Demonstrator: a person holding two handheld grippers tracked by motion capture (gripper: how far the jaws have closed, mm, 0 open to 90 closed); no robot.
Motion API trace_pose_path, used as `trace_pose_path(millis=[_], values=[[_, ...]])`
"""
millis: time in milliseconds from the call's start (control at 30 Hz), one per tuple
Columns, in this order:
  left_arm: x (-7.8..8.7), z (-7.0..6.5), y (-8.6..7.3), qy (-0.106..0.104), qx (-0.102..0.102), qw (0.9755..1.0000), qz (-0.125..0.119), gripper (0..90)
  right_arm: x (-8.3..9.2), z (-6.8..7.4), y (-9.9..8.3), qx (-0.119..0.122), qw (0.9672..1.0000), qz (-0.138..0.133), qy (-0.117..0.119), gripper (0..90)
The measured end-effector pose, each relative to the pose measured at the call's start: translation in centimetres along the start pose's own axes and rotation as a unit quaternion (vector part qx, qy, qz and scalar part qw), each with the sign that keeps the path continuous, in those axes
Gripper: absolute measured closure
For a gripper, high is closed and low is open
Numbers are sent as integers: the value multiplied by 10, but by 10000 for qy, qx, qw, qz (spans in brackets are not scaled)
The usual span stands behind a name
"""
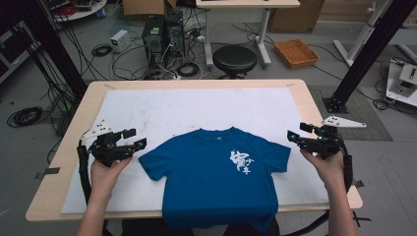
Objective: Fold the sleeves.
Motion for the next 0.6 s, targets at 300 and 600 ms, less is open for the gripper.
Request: trace_pose_path(millis=[300, 600], values=[[-1, 5, -4, 165, -54, 9998, 122, 302, 1, -7, -1, -149, 9998, -38, -120, 262], [0, 11, -16, 76, 56, 9988, 481, 310, 1, -14, -2, -264, 9996, -24, -138, 266]])
Point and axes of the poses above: each handheld gripper's, and its own axes: x roughly backward along the jaws, y roughly out of its top, z roughly to its left, the point moved 9 cm from there along -x, roughly forward along the jaws, and after that the axes turned 3 degrees about -y, right-handed, at the moved point
